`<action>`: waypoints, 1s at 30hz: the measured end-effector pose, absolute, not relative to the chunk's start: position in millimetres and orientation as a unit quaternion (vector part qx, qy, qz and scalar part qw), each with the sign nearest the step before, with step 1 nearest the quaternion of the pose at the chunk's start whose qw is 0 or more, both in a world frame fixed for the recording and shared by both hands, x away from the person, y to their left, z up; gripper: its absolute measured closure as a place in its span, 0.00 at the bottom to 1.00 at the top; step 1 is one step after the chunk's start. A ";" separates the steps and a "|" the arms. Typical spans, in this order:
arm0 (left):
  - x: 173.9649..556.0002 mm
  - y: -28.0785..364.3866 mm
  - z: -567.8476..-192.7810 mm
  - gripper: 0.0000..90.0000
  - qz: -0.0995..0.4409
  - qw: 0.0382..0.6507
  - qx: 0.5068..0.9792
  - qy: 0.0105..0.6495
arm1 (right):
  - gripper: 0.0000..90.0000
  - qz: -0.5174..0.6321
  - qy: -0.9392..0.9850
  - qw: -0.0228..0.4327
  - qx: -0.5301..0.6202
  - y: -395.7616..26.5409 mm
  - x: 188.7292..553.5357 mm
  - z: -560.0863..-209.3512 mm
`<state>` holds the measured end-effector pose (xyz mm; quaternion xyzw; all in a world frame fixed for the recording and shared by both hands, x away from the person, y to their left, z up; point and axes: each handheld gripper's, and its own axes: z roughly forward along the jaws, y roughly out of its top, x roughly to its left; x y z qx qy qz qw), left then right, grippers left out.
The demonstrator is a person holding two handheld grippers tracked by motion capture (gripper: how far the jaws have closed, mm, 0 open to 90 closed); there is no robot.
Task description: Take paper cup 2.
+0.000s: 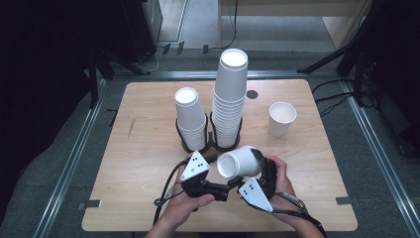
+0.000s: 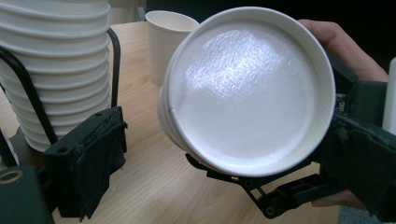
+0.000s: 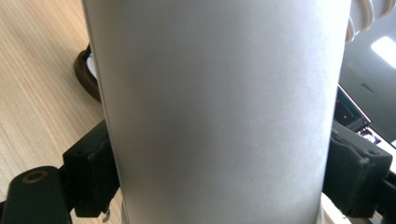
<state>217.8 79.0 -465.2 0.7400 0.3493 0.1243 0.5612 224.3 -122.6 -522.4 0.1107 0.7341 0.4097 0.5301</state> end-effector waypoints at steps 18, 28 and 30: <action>220.7 75.8 -465.8 0.07 0.098 0.545 0.746 0.371 | 0.14 0.389 0.741 0.545 0.057 -116.3 218.7 -527.4; 218.3 72.4 -466.3 0.13 0.098 0.543 0.748 0.369 | 0.14 0.377 0.740 0.555 0.041 -114.0 216.7 -528.5; 217.9 72.2 -466.0 0.14 0.098 0.543 0.748 0.369 | 0.14 0.374 0.741 0.557 0.041 -113.3 215.8 -529.3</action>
